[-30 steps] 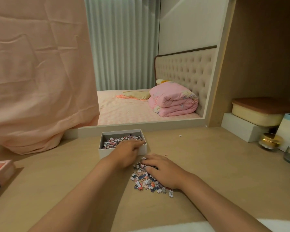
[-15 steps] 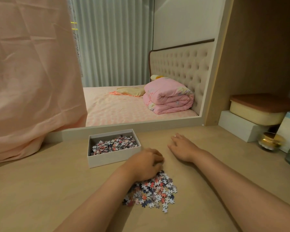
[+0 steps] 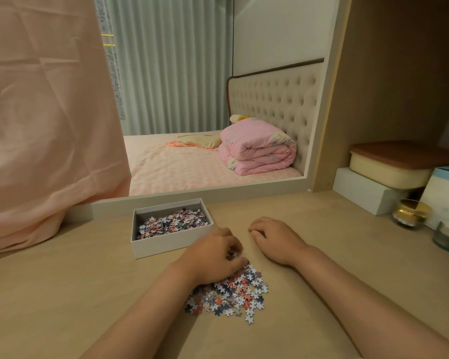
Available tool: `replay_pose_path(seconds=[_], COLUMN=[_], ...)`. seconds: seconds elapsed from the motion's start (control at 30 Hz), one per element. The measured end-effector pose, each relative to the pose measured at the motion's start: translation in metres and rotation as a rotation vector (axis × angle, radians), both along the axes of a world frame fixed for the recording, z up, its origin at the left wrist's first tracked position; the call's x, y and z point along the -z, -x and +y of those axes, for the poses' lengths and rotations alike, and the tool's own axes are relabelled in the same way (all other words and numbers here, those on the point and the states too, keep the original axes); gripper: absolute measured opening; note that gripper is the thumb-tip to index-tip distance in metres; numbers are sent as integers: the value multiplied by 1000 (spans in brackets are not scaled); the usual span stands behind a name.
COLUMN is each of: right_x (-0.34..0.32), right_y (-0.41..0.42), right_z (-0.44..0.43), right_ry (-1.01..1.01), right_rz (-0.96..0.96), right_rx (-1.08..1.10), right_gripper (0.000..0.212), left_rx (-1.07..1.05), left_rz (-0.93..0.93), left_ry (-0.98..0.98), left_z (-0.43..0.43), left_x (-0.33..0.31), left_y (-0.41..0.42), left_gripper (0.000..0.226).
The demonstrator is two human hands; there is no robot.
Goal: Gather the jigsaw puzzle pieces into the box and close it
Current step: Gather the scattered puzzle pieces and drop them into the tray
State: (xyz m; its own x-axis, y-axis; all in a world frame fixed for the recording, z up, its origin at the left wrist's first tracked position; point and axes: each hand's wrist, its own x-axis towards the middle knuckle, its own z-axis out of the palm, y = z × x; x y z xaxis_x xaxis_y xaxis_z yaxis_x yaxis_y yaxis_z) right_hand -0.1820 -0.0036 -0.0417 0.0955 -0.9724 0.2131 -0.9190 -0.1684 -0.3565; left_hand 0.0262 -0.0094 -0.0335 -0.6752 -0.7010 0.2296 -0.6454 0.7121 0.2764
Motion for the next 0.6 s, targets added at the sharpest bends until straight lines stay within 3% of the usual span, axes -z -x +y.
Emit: replay_pose_path(seconds=[0.13,0.23,0.3,0.37,0.5,0.6], right_x=[-1,2,5,4,-2,0], right_y=[-24,-47,-62,-77,-109,-124], right_z=[37,63,75,83,86,79], right_ry=[-8,-69,-97,-108,-109,-176], right_rz=[-84,-135,-92,-37,-56,-216], right_rx=[-60,-75,-88,-128,-188,-178], right_gripper=[34,53,68,65,57,61], left_rx=[-19,-17,-13,-11,16,-9], left_rz=[-13,-93,-125,-126,71,209], left_ry=[-30,-17,-75,-119,-193,-257], left_z=[11,19,25,31,36,38], left_x=[-2,3,6,8,8,5], left_y=[-14,-32,-46,-58,-77,-95], left_gripper=[43,63,74,81,73,58])
